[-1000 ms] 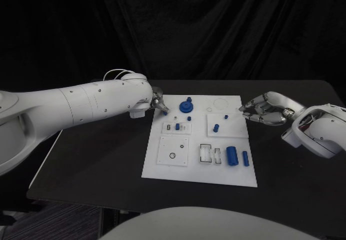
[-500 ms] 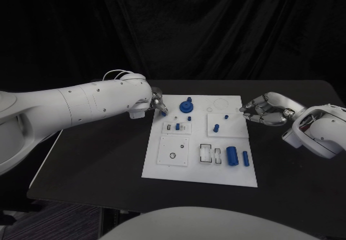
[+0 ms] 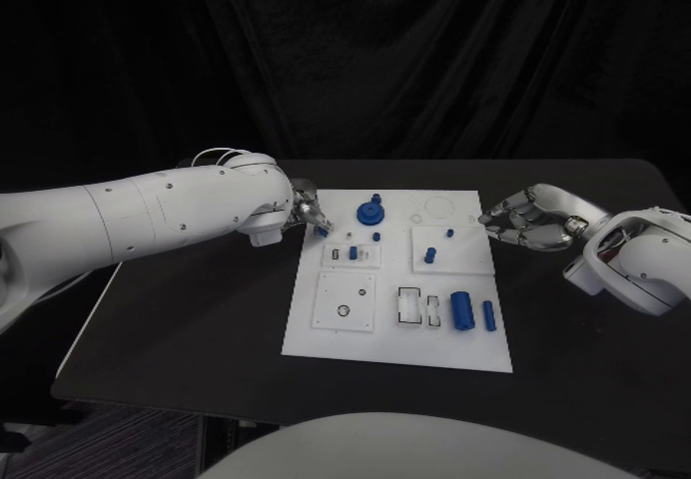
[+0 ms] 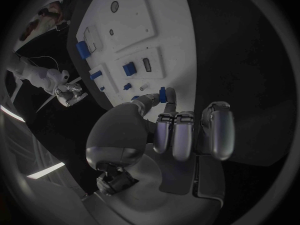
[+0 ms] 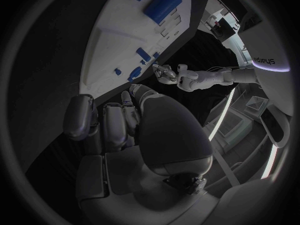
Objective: Assemble the parts on the task board
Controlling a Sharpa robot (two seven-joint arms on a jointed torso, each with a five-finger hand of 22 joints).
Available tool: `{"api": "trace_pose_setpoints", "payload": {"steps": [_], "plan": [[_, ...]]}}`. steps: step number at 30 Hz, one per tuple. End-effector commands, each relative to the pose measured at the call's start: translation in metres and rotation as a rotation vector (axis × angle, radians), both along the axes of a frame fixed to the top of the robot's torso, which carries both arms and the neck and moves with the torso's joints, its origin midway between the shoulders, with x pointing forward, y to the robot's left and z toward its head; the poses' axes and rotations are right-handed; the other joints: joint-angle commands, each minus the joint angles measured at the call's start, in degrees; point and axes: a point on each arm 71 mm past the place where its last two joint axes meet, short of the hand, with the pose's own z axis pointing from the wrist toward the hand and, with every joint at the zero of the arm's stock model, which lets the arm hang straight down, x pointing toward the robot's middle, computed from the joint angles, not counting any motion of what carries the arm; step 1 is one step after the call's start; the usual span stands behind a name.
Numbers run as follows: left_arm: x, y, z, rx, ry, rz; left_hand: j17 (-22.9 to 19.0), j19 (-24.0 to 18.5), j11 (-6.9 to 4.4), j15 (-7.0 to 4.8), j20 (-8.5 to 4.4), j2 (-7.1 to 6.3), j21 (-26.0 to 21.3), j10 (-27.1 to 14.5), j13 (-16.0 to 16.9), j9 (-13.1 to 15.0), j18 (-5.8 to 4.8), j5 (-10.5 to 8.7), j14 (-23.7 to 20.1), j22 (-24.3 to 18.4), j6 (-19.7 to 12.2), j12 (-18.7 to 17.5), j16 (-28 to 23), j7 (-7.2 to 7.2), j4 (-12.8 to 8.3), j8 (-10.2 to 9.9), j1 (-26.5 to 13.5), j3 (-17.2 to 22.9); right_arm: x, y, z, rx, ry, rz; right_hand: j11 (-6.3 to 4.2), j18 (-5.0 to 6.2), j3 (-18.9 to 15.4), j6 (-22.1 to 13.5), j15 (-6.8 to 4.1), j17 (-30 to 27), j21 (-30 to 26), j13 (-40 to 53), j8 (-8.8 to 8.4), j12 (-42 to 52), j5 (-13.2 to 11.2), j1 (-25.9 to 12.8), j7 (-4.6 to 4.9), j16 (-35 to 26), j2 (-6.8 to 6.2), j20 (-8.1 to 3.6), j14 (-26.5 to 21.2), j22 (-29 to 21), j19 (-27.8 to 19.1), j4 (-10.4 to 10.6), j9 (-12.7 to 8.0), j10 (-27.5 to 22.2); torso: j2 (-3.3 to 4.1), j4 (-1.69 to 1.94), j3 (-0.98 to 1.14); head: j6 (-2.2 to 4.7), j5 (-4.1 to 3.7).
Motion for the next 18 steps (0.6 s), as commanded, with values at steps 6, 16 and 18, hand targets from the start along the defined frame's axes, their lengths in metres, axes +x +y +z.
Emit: {"api": "trace_pose_setpoints", "payload": {"steps": [6, 16, 18], "plan": [[-0.017, -0.004, 0.005, -0.084, -0.027, 0.018, 15.09, 0.24, -0.38, -0.27, -0.20, -0.11, -0.02, 6.15, 15.09, 0.29, 0.96, -1.18, 6.06, 7.10, -0.20, 0.21, 0.15, -0.44, -0.92, 0.45, -1.17, 2.03, 0.000, -0.001, -0.002, -0.013, 0.016, -0.013, 0.05, 0.88, 0.51, 0.39, 0.17, -0.14, -0.29, -0.04, -0.03, -0.23, 0.31, 0.32, 0.20, -0.35, 0.03, -0.01, 0.16, 1.86, -0.40, -0.05, -0.06, -0.41, -0.08, -0.04, -0.01, 0.01, 0.23], [-0.029, -0.012, 0.008, -0.114, -0.054, -0.022, 15.09, 0.28, -0.36, -0.28, -0.21, 0.00, -0.08, 6.15, 15.09, 0.55, 0.96, -2.71, 6.06, 7.15, -0.15, 0.21, 0.15, -0.44, -0.58, 0.59, -1.92, 2.49, 0.000, -0.001, -0.003, -0.012, 0.017, -0.010, 0.05, 0.88, 0.52, 0.38, 0.18, -0.09, -0.31, -0.06, -0.03, -0.25, 0.32, 0.30, 0.21, -0.32, 0.00, 0.00, 0.16, 1.85, -0.41, -0.07, -0.07, -0.44, -0.10, 0.14, 0.03, 0.01, 0.09], [-0.029, -0.013, 0.009, -0.118, -0.058, -0.026, 15.09, 0.27, -0.36, -0.28, -0.21, 0.05, -0.11, 6.15, 15.09, 0.58, 0.97, -2.92, 6.06, 7.14, -0.17, 0.21, 0.15, -0.43, -0.51, 0.59, -2.00, 2.56, 0.000, -0.001, -0.003, -0.012, 0.016, -0.010, 0.05, 0.88, 0.52, 0.38, 0.18, -0.09, -0.31, -0.06, -0.03, -0.25, 0.32, 0.30, 0.21, -0.32, 0.00, 0.00, 0.16, 1.85, -0.41, -0.07, -0.07, -0.44, -0.08, 0.08, 0.02, 0.01, 0.14]]}}
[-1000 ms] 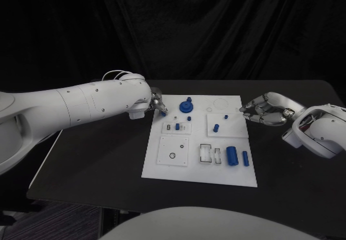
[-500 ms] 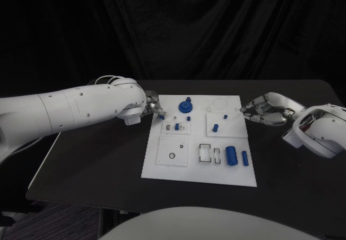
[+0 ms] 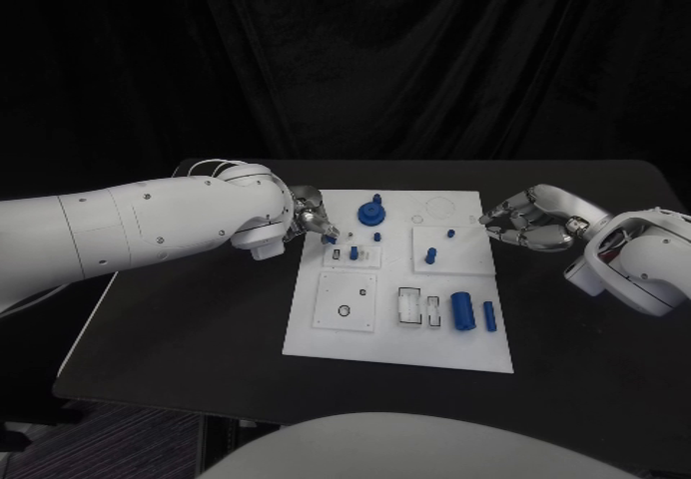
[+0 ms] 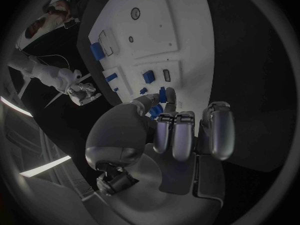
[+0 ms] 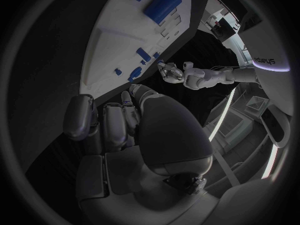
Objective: Assemble the parts on the task board
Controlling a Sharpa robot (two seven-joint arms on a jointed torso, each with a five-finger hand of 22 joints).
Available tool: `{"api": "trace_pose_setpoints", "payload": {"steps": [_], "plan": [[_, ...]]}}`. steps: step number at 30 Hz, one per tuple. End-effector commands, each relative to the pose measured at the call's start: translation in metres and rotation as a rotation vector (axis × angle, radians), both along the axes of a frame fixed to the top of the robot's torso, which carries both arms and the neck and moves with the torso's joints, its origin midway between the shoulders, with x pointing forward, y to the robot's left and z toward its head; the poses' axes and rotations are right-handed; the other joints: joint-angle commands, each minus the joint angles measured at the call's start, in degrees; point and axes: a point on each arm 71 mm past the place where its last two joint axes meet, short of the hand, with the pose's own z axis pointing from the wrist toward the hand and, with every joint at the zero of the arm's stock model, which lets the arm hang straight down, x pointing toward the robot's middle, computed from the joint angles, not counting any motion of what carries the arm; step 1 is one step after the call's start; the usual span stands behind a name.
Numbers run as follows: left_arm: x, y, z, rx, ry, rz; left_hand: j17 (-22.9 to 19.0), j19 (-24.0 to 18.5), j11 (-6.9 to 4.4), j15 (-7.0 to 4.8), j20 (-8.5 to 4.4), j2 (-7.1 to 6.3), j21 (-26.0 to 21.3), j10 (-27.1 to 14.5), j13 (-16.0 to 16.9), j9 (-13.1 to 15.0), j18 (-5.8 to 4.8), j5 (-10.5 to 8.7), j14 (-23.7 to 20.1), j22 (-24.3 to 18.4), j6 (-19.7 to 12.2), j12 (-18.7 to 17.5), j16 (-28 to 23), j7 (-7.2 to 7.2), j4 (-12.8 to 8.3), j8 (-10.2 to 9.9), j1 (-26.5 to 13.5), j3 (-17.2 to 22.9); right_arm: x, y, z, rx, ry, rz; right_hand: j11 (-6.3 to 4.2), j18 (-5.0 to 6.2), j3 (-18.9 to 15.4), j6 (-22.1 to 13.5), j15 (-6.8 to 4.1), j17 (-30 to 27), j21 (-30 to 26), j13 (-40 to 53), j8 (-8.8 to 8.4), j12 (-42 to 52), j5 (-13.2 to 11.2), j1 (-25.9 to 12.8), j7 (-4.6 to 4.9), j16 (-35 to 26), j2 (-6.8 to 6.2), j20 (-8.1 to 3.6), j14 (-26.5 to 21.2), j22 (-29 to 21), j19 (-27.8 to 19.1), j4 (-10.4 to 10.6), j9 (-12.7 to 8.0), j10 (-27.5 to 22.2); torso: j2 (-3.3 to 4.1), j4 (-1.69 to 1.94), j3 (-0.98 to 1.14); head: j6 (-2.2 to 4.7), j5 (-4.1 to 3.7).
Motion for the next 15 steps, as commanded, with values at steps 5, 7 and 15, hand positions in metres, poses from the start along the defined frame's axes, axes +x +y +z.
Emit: {"api": "trace_pose_setpoints", "payload": {"steps": [5, 7, 15], "plan": [[0.0012, -0.0054, 0.0019, -0.030, -0.032, -0.012, 15.10, 0.14, -0.36, -0.27, -0.22, -0.02, -0.34, 6.15, 15.09, 0.12, 1.03, -0.53, 6.06, 6.99, 0.07, 0.21, 0.15, -0.35, -0.13, 0.36, -0.78, 0.55, -0.0003, -0.0012, -0.0018, -0.003, 0.009, -0.010, 0.05, 0.88, 0.36, 0.38, 0.18, 0.00, -0.31, -0.07, -0.03, -0.25, 0.32, 0.31, 0.21, -0.33, 0.00, 0.00, 0.16, 1.86, -0.41, 0.10, -0.07, -0.44, 0.11, -0.10, -0.06, 0.01, 0.19], [0.0018, -0.0060, 0.0010, -0.028, -0.028, -0.015, 15.10, 0.06, -0.33, -0.26, -0.22, 0.01, -0.47, 6.15, 15.09, 0.14, 1.07, -0.70, 6.06, 6.90, -0.03, 0.21, 0.15, -0.32, -0.04, 0.33, -0.87, 0.57, -0.0002, -0.0013, -0.0019, -0.001, 0.011, -0.011, 0.06, 0.87, 0.40, 0.39, 0.18, 0.13, -0.29, 0.09, -0.03, -0.18, 0.36, 0.30, 0.22, -0.26, -0.01, 0.00, 0.18, 1.88, -0.40, 0.07, -0.07, -0.35, 0.07, -0.14, -0.10, 0.01, 0.28], [0.0013, -0.0108, -0.0041, -0.024, -0.012, -0.028, 15.10, -0.09, -0.22, -0.17, -0.16, 0.11, -0.74, 6.15, 15.09, 0.27, 1.12, -1.61, 6.06, 6.78, -0.27, 0.21, 0.15, -0.20, 0.59, 0.29, -1.57, 0.48, -0.0001, -0.0007, -0.0018, 0.005, 0.007, -0.009, 0.06, 0.88, 0.41, 0.40, 0.18, 0.13, -0.30, 0.07, -0.03, -0.19, 0.37, 0.30, 0.22, -0.26, -0.01, 0.00, 0.18, 1.87, -0.41, 0.06, -0.07, -0.36, 0.13, -0.14, -0.02, 0.01, 0.44]]}}
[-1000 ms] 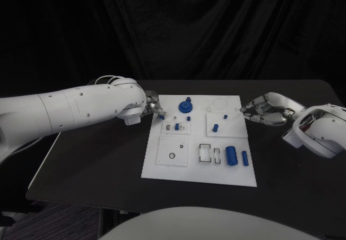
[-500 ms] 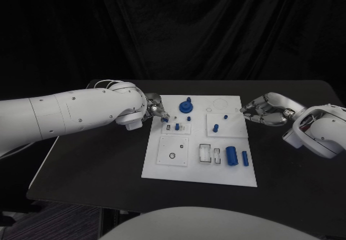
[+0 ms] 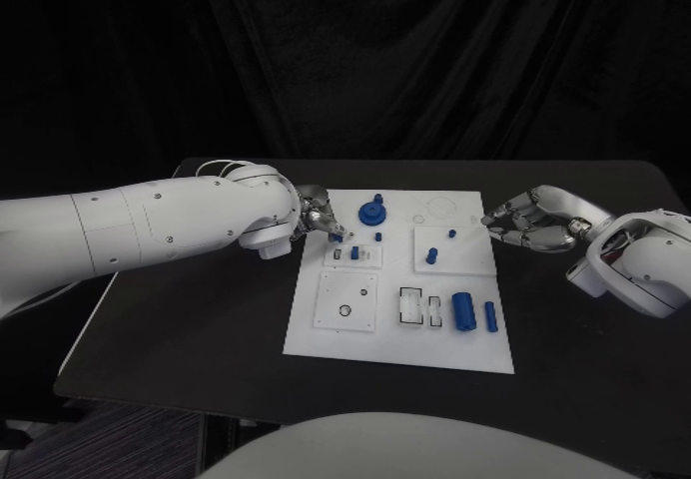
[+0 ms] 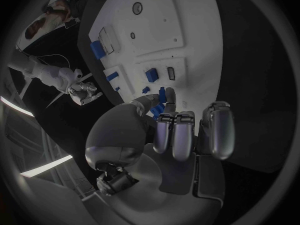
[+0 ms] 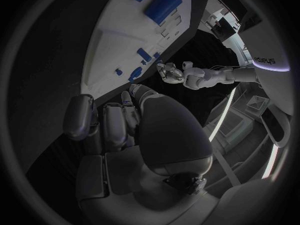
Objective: Assemble the parts on the task board
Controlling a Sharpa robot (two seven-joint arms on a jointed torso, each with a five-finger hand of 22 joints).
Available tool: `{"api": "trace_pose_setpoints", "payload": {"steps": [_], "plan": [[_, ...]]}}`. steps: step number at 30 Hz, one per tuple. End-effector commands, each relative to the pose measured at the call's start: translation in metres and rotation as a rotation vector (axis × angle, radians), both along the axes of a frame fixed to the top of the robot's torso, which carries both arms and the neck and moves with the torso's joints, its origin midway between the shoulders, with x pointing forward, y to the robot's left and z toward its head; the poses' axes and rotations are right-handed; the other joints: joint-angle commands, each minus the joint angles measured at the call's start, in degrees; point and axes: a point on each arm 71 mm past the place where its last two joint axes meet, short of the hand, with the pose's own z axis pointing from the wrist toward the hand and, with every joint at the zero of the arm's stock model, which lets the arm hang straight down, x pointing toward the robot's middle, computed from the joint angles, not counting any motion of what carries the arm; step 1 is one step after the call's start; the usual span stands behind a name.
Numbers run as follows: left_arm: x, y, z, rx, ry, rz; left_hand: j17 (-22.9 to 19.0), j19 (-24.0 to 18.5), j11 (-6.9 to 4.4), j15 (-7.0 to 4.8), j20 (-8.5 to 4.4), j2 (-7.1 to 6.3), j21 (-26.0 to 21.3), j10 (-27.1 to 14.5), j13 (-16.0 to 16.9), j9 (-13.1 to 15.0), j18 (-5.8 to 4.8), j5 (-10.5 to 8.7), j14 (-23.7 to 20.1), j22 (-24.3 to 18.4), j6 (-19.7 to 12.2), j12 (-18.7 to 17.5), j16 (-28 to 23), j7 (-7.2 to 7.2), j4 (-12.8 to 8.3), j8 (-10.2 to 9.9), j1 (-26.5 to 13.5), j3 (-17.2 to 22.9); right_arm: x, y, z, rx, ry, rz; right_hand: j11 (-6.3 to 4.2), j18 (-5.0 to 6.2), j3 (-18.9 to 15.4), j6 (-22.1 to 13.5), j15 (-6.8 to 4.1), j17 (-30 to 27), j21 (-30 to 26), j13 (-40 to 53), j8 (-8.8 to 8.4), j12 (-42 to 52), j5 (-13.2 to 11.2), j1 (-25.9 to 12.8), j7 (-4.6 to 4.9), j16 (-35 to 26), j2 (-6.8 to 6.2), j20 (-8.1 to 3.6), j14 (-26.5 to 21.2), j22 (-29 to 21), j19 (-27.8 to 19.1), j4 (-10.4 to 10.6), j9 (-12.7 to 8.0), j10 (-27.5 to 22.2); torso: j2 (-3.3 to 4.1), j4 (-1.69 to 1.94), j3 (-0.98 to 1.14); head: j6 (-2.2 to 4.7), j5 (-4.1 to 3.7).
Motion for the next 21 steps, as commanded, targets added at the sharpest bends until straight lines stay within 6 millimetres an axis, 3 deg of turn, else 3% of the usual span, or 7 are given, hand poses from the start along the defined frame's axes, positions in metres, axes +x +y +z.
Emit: {"api": "trace_pose_setpoints", "payload": {"steps": [1, 6, 21], "plan": [[-0.002, -0.004, -0.002, -0.012, 0.004, -0.024, 15.10, -0.09, -0.21, -0.16, -0.15, -0.03, -0.31, 6.15, 15.09, 0.00, 1.13, -0.51, 6.05, 6.78, -0.32, 0.21, 0.15, -0.14, 0.57, 0.30, -0.47, -0.08, 0.000, -0.001, -0.001, 0.003, 0.005, -0.007, 0.05, 0.86, 0.49, 0.25, 0.18, 0.12, -0.26, 0.15, 0.01, -0.12, 0.45, 0.33, -0.01, -0.23, 0.02, 0.00, 0.19, 1.91, -0.38, 0.01, -0.07, -0.28, 0.06, 0.01, 0.05, 0.01, 0.02], [-0.004, -0.005, -0.007, -0.009, 0.018, -0.028, 15.10, -0.09, -0.21, -0.13, -0.11, 0.05, -0.36, 6.15, 15.09, 0.14, 1.13, -1.85, 6.05, 6.82, -0.26, 0.21, 0.15, -0.16, 1.00, 0.39, -0.85, -0.20, 0.000, -0.001, -0.001, 0.004, 0.002, -0.009, 0.04, 0.86, 0.55, 0.31, 0.18, 0.19, -0.25, 0.20, 0.04, -0.10, 0.53, 0.36, -0.02, -0.18, 0.02, 0.00, 0.20, 1.93, -0.38, -0.06, -0.06, -0.25, 0.09, 0.14, 0.06, 0.01, -0.19], [-0.009, 0.000, -0.015, -0.002, 0.041, -0.018, 15.10, -0.15, -0.23, -0.13, -0.10, 0.14, -0.46, 6.15, 15.09, 0.20, 1.15, -2.23, 6.05, 6.77, -0.16, 0.21, 0.15, -0.19, 1.10, 0.45, -0.91, -0.19, 0.000, -0.001, -0.001, 0.004, 0.005, -0.008, 0.04, 0.86, 0.55, 0.31, 0.18, 0.19, -0.25, 0.20, 0.04, -0.10, 0.53, 0.36, -0.02, -0.18, 0.02, 0.00, 0.20, 1.93, -0.38, -0.06, -0.06, -0.25, 0.05, 0.07, 0.07, 0.01, -0.06]]}}
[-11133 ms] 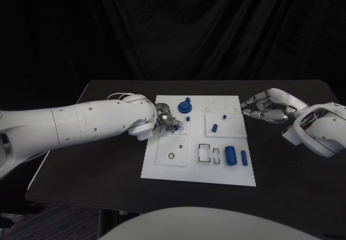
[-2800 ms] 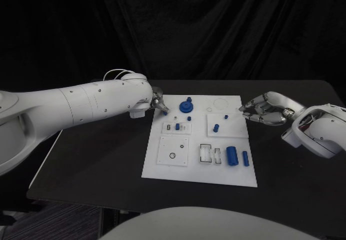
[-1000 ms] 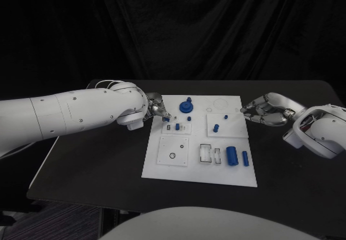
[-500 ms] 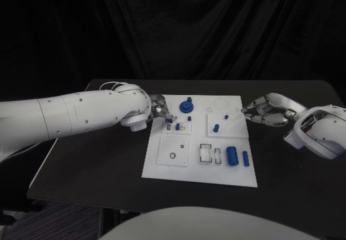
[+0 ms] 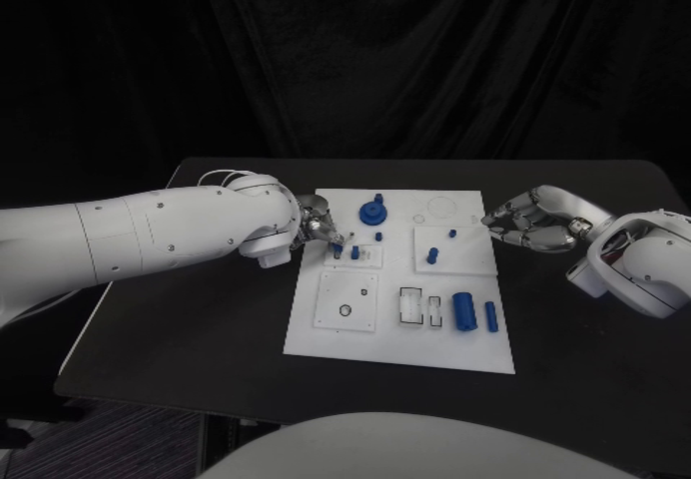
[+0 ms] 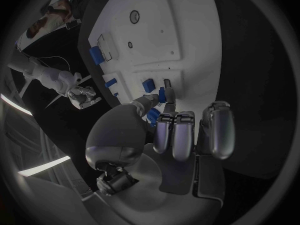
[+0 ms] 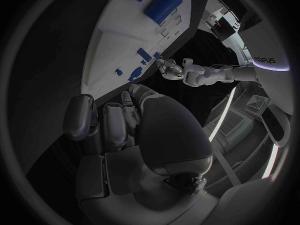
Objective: Assemble the parts on the task board
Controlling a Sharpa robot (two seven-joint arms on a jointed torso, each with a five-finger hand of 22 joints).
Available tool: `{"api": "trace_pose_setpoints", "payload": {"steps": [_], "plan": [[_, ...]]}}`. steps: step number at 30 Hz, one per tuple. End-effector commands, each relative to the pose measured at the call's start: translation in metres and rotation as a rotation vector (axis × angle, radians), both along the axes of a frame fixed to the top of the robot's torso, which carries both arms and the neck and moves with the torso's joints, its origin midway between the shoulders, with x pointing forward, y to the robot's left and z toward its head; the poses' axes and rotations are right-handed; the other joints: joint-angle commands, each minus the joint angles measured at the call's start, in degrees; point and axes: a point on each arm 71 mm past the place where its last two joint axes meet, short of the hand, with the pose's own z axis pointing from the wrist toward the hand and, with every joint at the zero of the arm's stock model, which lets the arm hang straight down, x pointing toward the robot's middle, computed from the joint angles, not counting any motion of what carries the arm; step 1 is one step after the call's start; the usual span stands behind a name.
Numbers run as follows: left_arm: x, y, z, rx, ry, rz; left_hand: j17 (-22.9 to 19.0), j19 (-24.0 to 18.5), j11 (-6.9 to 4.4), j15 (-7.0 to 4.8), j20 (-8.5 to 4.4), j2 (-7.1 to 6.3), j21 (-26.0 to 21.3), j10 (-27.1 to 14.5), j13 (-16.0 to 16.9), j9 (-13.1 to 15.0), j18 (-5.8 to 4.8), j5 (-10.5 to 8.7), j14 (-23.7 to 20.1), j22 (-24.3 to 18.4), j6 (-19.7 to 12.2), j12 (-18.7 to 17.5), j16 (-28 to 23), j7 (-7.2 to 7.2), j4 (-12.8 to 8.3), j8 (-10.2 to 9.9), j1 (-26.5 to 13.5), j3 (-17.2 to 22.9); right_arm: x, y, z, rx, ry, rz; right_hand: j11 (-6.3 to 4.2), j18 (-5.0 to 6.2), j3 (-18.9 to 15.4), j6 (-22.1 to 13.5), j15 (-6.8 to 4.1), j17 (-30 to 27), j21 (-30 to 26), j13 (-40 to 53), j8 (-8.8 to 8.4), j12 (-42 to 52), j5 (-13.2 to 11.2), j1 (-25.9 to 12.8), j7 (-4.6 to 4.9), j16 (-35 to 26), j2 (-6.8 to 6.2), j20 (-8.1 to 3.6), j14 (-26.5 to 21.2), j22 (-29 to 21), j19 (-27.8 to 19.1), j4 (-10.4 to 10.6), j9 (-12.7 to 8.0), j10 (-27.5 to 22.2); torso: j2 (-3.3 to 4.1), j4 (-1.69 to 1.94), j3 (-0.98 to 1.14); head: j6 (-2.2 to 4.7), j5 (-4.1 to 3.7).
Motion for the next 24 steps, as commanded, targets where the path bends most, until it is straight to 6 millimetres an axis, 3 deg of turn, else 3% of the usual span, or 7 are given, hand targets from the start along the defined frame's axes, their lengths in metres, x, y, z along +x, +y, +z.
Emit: {"api": "trace_pose_setpoints", "payload": {"steps": [1, 24], "plan": [[-0.0017, -0.0007, -0.0017, -0.004, 0.007, -0.012, 15.10, -0.14, -0.23, -0.13, -0.11, 0.12, -0.24, 6.15, 15.09, 0.09, 1.16, -0.15, 6.06, 6.77, -0.16, 0.21, 0.15, -0.20, 0.37, 0.23, -0.44, 0.07, -0.0003, -0.0009, -0.0012, 0.000, 0.004, -0.006, 0.04, 0.86, 0.32, 0.31, 0.18, 0.06, -0.25, -0.10, 0.04, -0.10, 0.29, 0.36, -0.02, -0.19, 0.02, 0.00, 0.21, 1.89, -0.38, 0.18, -0.06, -0.25, -0.06, 0.02, 0.03, 0.01, -0.07], [-0.0066, 0.0056, -0.0091, 0.008, 0.028, -0.002, 15.10, -0.13, -0.25, -0.14, -0.11, 0.18, -0.26, 6.15, 15.09, 0.28, 1.16, -0.55, 6.06, 6.80, 0.04, 0.21, 0.15, -0.27, 0.48, 0.44, -0.48, 0.05, -0.0009, -0.0022, -0.0021, -0.007, 0.018, -0.014, 0.04, 0.88, 0.40, 0.34, 0.17, -0.11, -0.34, -0.22, 0.06, -0.15, 0.45, 0.35, -0.01, -0.29, -0.05, 0.00, 0.16, 1.86, -0.41, 0.09, -0.07, -0.33, -0.07, 0.02, 0.04, 0.01, 0.01]]}}
